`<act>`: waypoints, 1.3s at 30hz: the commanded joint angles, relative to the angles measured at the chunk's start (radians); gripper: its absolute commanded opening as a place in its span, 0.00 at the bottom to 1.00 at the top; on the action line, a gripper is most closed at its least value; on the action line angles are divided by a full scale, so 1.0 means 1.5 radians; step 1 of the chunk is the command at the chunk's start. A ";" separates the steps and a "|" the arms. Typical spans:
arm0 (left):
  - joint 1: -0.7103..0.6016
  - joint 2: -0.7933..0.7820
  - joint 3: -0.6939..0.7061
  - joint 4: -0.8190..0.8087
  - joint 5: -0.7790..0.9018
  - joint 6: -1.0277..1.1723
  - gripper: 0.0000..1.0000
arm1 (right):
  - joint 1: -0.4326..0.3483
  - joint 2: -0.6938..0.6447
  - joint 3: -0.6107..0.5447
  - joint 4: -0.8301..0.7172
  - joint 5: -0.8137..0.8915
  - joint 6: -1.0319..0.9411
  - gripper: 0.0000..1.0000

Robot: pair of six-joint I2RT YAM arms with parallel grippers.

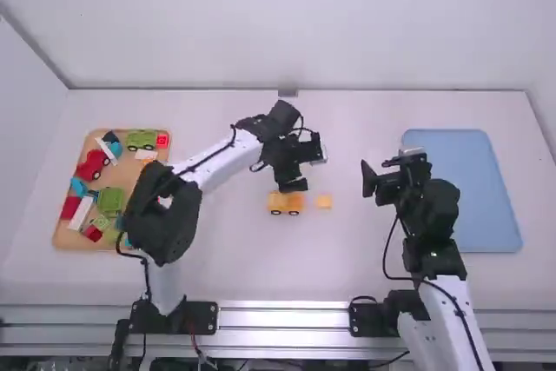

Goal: Assemble lego blocks to make yellow taxi

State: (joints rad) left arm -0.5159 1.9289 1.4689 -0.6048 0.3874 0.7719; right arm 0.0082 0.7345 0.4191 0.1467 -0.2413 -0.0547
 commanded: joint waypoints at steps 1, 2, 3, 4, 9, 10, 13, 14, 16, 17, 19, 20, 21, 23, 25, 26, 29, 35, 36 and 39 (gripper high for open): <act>0.017 -0.029 0.009 -0.015 0.107 0.013 0.99 | -0.001 0.013 -0.005 0.012 -0.010 0.004 0.98; 0.022 -0.031 0.009 -0.020 0.119 0.021 0.99 | -0.001 0.016 -0.005 0.016 -0.018 0.003 0.98; 0.034 -0.039 0.009 -0.034 0.153 0.047 0.99 | -0.001 0.025 -0.005 0.023 -0.033 0.001 0.98; 0.049 -0.047 0.006 -0.047 0.190 0.076 0.99 | 0.000 0.035 -0.005 0.032 -0.052 -0.011 0.98; 0.112 -0.094 -0.062 -0.008 0.268 0.110 0.99 | 0.014 0.111 -0.005 0.096 -0.125 -0.072 0.98; 0.117 -0.097 -0.072 0.005 0.267 0.099 0.99 | 0.016 0.120 -0.005 0.106 -0.129 -0.074 0.98; 0.146 -0.130 -0.136 0.076 0.221 0.017 0.99 | 0.028 0.181 -0.005 0.175 -0.144 -0.073 0.98; 0.150 -0.139 -0.149 0.085 0.210 0.008 0.99 | 0.031 0.191 -0.005 0.187 -0.143 -0.073 0.98; 0.156 -0.169 -0.188 0.104 0.201 0.006 0.99 | 0.045 0.234 -0.005 0.239 -0.144 -0.072 0.98; 0.158 -0.185 -0.204 0.108 0.211 0.016 0.99 | 0.052 0.253 -0.005 0.263 -0.143 -0.072 0.98; 0.165 -0.217 -0.233 0.110 0.246 0.042 0.99 | 0.063 0.281 -0.005 0.306 -0.144 -0.071 0.98; 0.171 -0.233 -0.246 0.110 0.260 0.055 0.99 | 0.067 0.291 -0.005 0.323 -0.152 -0.071 0.98; 0.182 -0.254 -0.262 0.112 0.274 0.065 0.99 | 0.071 0.305 -0.005 0.349 -0.169 -0.071 0.98; 0.202 -0.284 -0.286 0.122 0.278 0.065 0.99 | 0.073 0.326 -0.002 0.384 -0.203 -0.071 0.98; 0.222 -0.311 -0.310 0.141 0.276 0.047 0.99 | 0.071 0.347 0.019 0.375 -0.237 -0.072 0.98; 0.231 -0.324 -0.323 0.153 0.270 0.035 0.99 | 0.065 0.360 0.039 0.350 -0.250 -0.071 0.98; 0.237 -0.337 -0.349 0.179 0.264 0.030 0.99 | 0.055 0.379 0.089 0.242 -0.288 -0.133 0.98; 0.231 -0.337 -0.383 0.242 0.177 0.032 0.99 | 0.049 0.414 0.146 0.104 -0.249 -0.252 0.98; 0.233 -0.337 -0.387 0.245 0.165 0.031 0.99 | 0.047 0.415 0.146 0.104 -0.241 -0.256 0.98; 0.229 -0.337 -0.401 0.245 0.126 0.032 0.99 | 0.042 0.424 0.146 0.100 -0.217 -0.270 0.98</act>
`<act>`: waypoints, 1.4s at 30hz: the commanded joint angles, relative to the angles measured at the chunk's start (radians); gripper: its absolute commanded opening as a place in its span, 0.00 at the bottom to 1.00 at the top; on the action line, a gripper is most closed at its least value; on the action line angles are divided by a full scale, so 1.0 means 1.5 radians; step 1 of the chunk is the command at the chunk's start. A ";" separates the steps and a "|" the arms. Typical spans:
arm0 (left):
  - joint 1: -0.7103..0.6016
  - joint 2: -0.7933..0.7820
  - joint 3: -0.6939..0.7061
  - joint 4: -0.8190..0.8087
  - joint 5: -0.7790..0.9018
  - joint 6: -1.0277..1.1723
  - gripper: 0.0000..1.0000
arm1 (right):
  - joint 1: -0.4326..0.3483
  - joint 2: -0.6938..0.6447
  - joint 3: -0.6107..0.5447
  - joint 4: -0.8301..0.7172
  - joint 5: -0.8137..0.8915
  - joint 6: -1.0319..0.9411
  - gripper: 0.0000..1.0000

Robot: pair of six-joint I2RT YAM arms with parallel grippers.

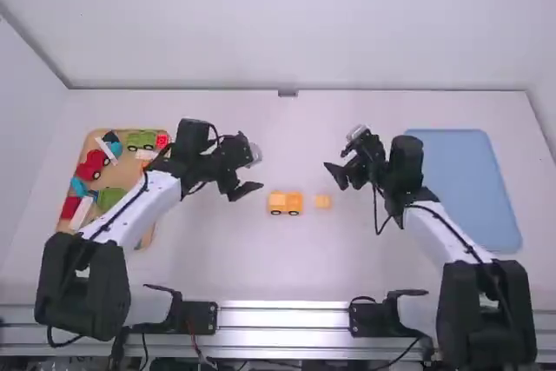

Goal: Assemble lego blocks to make yellow taxi

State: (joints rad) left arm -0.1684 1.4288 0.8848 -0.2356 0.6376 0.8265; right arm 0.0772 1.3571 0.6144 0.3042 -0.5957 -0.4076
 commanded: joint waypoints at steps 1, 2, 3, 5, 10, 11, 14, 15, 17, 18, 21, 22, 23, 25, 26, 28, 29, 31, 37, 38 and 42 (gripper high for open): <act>-0.002 -0.004 -0.015 -0.001 -0.048 -0.005 0.99 | -0.004 0.012 0.015 -0.003 0.019 -0.036 0.98; -0.002 -0.004 -0.018 -0.001 -0.053 -0.005 0.99 | -0.004 0.016 0.013 0.001 0.019 -0.036 0.98; -0.002 -0.004 -0.018 -0.001 -0.053 -0.005 0.99 | -0.004 0.016 0.013 0.001 0.019 -0.036 0.98; -0.002 -0.004 -0.022 -0.001 -0.052 -0.005 0.99 | -0.003 0.017 0.013 0.004 0.019 -0.036 0.99; 0.003 -0.004 -0.027 -0.001 -0.052 -0.005 0.99 | 0.005 0.017 0.012 -0.004 0.012 -0.038 0.98; 0.003 -0.004 -0.028 -0.001 -0.052 -0.005 0.99 | 0.009 0.017 0.011 -0.005 0.014 -0.054 0.98; 0.003 -0.004 -0.030 -0.001 -0.052 -0.005 0.99 | 0.019 0.021 0.006 -0.008 0.011 -0.117 0.98; 0.003 -0.004 -0.032 -0.001 -0.053 -0.005 0.99 | 0.023 0.022 0.005 -0.016 0.011 -0.143 0.98; 0.003 -0.004 -0.037 0.000 -0.054 -0.005 0.99 | 0.024 0.029 0.005 -0.022 -0.001 -0.153 0.98; 0.003 -0.004 -0.040 0.002 -0.054 -0.005 0.99 | 0.023 0.036 0.005 -0.021 -0.017 -0.152 0.98; 0.003 -0.004 -0.051 0.016 -0.054 -0.005 0.99 | 0.012 0.061 0.005 -0.017 -0.101 -0.170 0.98; 0.003 -0.004 -0.055 0.025 -0.054 -0.005 0.99 | 0.002 0.075 0.005 -0.020 -0.149 -0.200 0.98; 0.003 -0.004 -0.058 0.033 -0.054 -0.005 0.99 | -0.006 0.088 0.005 -0.022 -0.186 -0.225 0.98; 0.003 -0.004 -0.061 0.039 -0.054 -0.005 0.99 | -0.021 0.113 0.005 -0.022 -0.237 -0.262 0.98; 0.003 -0.004 -0.062 0.042 -0.054 -0.005 0.99 | -0.029 0.128 0.005 -0.022 -0.261 -0.285 0.98; 0.003 -0.004 -0.062 0.041 -0.054 -0.005 0.99 | -0.038 0.150 0.005 -0.023 -0.292 -0.316 0.98; 0.003 -0.004 -0.062 0.041 -0.054 -0.004 0.99 | -0.043 0.161 0.005 -0.023 -0.307 -0.329 0.98; 0.003 -0.004 -0.062 0.043 -0.054 -0.005 0.99 | -0.051 0.176 0.006 -0.028 -0.325 -0.340 0.98; 0.003 -0.004 -0.062 0.061 -0.052 -0.005 0.99 | -0.053 0.206 0.006 -0.106 -0.318 -0.438 0.98; 0.003 -0.004 -0.062 0.064 -0.052 -0.005 0.99 | -0.049 0.206 0.006 -0.124 -0.318 -0.463 0.98; 0.003 -0.004 -0.062 0.071 -0.052 -0.005 0.99 | -0.033 0.207 0.007 -0.156 -0.290 -0.502 0.98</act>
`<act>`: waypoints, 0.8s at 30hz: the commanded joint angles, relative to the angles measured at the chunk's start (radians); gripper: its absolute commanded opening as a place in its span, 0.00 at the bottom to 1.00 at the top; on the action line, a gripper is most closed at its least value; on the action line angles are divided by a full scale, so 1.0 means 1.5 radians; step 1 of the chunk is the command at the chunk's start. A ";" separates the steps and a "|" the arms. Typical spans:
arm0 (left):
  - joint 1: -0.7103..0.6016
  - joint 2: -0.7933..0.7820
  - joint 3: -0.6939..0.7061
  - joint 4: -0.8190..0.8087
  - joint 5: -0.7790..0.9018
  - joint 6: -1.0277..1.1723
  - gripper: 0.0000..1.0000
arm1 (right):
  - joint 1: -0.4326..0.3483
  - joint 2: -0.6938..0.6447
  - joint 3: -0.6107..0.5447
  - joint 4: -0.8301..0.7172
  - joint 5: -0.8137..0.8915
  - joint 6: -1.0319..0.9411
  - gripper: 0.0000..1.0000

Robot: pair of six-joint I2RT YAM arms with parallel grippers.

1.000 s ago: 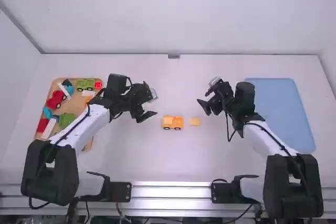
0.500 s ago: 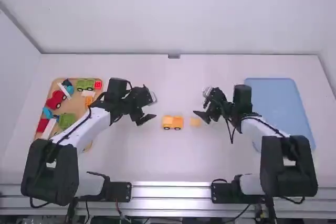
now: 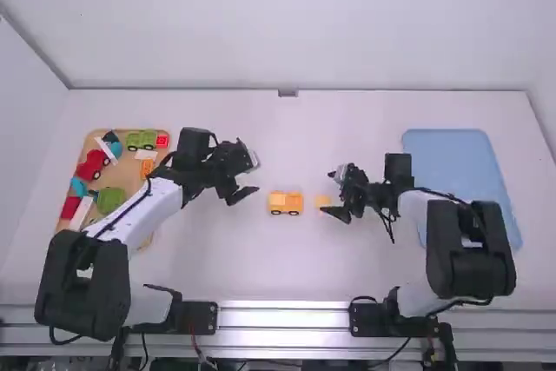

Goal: Assemble lego blocks to make yellow taxi

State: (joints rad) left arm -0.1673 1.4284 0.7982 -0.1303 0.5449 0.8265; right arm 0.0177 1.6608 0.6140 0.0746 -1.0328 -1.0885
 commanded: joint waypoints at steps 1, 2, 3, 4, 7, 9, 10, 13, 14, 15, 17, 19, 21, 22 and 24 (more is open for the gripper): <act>0.002 -0.004 -0.005 0.001 0.010 -0.005 0.99 | 0.011 0.005 0.010 -0.006 0.014 -0.039 0.98; 0.002 -0.004 -0.005 0.001 0.010 -0.005 0.99 | 0.011 0.005 0.012 -0.009 0.018 -0.040 0.98; 0.002 -0.004 -0.005 0.002 0.010 -0.005 0.99 | 0.013 0.006 0.022 -0.031 0.028 -0.046 0.98; 0.002 -0.004 -0.005 0.003 0.010 -0.005 0.99 | 0.015 0.006 0.026 -0.039 0.029 -0.047 0.98; 0.002 -0.004 -0.005 0.006 0.028 -0.005 0.99 | 0.027 0.006 0.054 -0.112 0.031 -0.113 0.98; 0.002 -0.004 -0.005 0.006 0.032 -0.005 0.99 | 0.032 0.006 0.066 -0.148 0.047 -0.138 0.99; 0.002 -0.004 -0.005 0.006 0.032 -0.005 0.99 | 0.032 0.006 0.066 -0.148 0.047 -0.138 0.99; 0.002 -0.004 -0.005 0.006 0.032 -0.005 0.99 | 0.030 0.022 0.064 -0.157 0.074 -0.149 0.99; 0.002 -0.004 -0.005 0.006 0.032 -0.005 0.99 | 0.028 0.031 0.064 -0.157 0.070 -0.159 0.98; 0.002 -0.004 -0.005 0.006 0.032 -0.005 0.99 | 0.027 0.034 0.064 -0.156 0.068 -0.162 0.99; 0.002 -0.004 -0.005 0.006 0.032 -0.005 0.99 | 0.016 0.064 0.064 -0.143 0.037 -0.189 0.98; 0.002 -0.004 -0.005 0.006 0.032 -0.005 0.99 | 0.004 0.095 0.066 -0.115 0.012 -0.192 0.98; 0.002 -0.004 -0.005 0.006 0.033 -0.005 0.99 | -0.004 0.121 0.076 -0.105 -0.005 -0.193 0.98; 0.002 -0.004 -0.005 0.005 0.033 -0.006 0.99 | -0.007 0.135 0.086 -0.105 -0.011 -0.193 0.98; 0.002 -0.004 -0.005 0.006 0.033 -0.007 0.99 | -0.013 0.171 0.113 -0.113 -0.009 -0.192 0.98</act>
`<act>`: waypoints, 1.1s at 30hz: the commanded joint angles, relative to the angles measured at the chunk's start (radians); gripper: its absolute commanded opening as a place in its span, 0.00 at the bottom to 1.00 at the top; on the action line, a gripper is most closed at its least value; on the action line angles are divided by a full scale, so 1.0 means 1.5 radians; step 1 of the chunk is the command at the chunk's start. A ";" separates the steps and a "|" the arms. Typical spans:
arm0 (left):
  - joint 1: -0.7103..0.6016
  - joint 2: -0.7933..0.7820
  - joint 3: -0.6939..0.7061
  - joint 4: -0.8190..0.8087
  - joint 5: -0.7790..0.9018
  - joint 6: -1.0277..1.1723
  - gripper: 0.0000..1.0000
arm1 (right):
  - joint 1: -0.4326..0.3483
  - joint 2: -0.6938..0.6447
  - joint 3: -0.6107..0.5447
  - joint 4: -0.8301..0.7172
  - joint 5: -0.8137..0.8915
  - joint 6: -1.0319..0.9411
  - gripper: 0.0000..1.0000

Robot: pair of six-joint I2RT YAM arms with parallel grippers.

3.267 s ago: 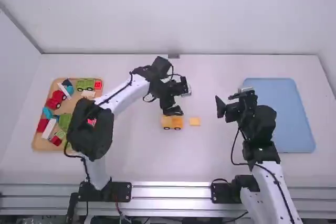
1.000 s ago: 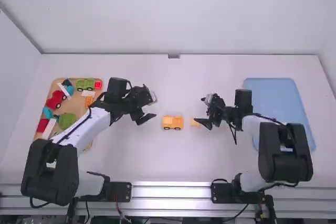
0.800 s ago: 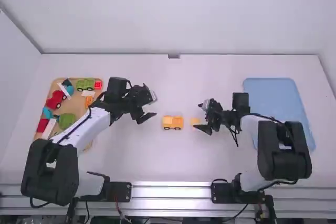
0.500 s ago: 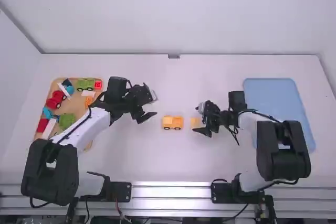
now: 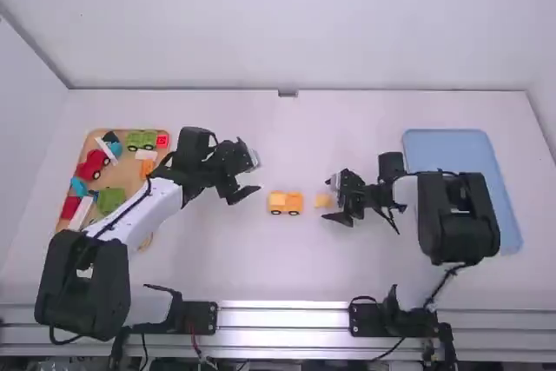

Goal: Assemble lego blocks to make yellow taxi

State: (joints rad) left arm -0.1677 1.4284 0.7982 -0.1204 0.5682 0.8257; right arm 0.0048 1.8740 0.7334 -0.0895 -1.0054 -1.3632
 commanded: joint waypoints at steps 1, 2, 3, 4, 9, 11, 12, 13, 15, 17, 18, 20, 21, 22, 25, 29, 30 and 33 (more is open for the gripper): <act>0.002 -0.004 -0.005 -0.001 0.017 -0.007 0.99 | -0.005 0.041 0.042 -0.006 -0.028 -0.009 0.98; 0.002 -0.004 -0.005 -0.001 0.017 -0.007 0.99 | -0.005 0.058 0.054 -0.016 -0.031 -0.015 0.98; 0.002 -0.004 -0.005 -0.001 0.017 -0.007 0.99 | -0.005 0.073 0.066 -0.032 -0.031 -0.031 0.98; 0.002 -0.004 -0.005 -0.001 0.017 -0.006 0.99 | -0.003 0.084 0.076 -0.048 -0.032 -0.051 0.98; 0.002 -0.004 -0.005 -0.001 0.017 -0.007 0.99 | 0.007 0.126 0.118 -0.109 -0.030 -0.121 0.99; 0.002 -0.004 -0.005 -0.001 0.021 -0.007 0.99 | 0.006 0.138 0.122 -0.099 -0.028 -0.122 0.98; 0.002 -0.004 -0.005 -0.001 0.031 -0.007 0.99 | 0.004 0.143 0.123 -0.096 -0.029 -0.122 0.98; 0.002 -0.004 -0.005 -0.001 0.047 -0.006 0.99 | 0.002 0.148 0.123 -0.089 -0.033 -0.122 0.96; 0.002 -0.004 -0.005 -0.001 0.065 -0.005 0.99 | 0.000 0.154 0.121 -0.084 -0.035 -0.122 0.93; 0.002 -0.004 -0.005 0.000 0.064 -0.004 0.99 | 0.000 0.155 0.116 -0.081 -0.035 -0.122 0.90; 0.002 -0.004 -0.005 0.003 0.066 -0.005 0.99 | 0.000 0.155 0.112 -0.077 -0.034 -0.122 0.84; 0.002 -0.004 -0.005 0.004 0.065 -0.004 0.99 | 0.000 0.155 0.104 -0.064 -0.032 -0.119 0.75; 0.002 -0.004 -0.005 0.004 0.065 -0.005 0.99 | 0.001 0.155 0.101 -0.061 -0.033 -0.119 0.74; 0.002 -0.004 -0.005 0.002 0.068 -0.010 0.99 | 0.001 0.155 0.099 -0.060 -0.032 -0.120 0.73; 0.002 -0.004 -0.005 0.002 0.097 -0.018 0.99 | 0.000 0.155 0.090 -0.044 -0.031 -0.109 0.67; 0.002 -0.004 -0.005 0.006 0.119 -0.010 0.99 | -0.004 0.155 0.065 0.023 -0.033 -0.048 0.67; 0.002 -0.004 -0.005 0.006 0.120 -0.009 0.99 | -0.004 0.155 0.059 0.038 -0.034 -0.040 0.67; 0.002 -0.004 -0.005 0.004 0.131 -0.028 0.99 | -0.003 0.155 0.047 0.060 -0.035 -0.024 0.61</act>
State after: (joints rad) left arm -0.1673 1.4288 0.7982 -0.1135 0.7193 0.8040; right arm 0.0025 2.0926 0.8238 -0.0055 -1.0542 -1.4433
